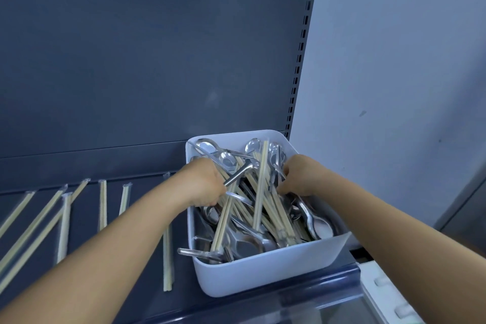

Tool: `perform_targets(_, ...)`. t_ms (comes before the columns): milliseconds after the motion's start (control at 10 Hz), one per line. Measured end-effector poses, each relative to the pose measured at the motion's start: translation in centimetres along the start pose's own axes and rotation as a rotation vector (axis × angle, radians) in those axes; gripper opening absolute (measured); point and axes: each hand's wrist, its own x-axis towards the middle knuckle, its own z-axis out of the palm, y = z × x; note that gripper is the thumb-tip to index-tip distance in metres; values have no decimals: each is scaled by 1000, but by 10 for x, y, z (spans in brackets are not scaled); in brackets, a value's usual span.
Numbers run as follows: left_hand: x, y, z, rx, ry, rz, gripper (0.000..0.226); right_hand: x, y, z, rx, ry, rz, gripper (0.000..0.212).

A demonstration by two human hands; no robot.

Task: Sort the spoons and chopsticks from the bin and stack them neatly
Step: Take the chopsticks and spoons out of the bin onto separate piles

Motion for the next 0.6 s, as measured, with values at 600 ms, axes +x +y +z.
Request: perform_targets(600, -15, 7, 7, 7, 84, -67, 29, -8, 16, 3, 214, -78, -206, 31)
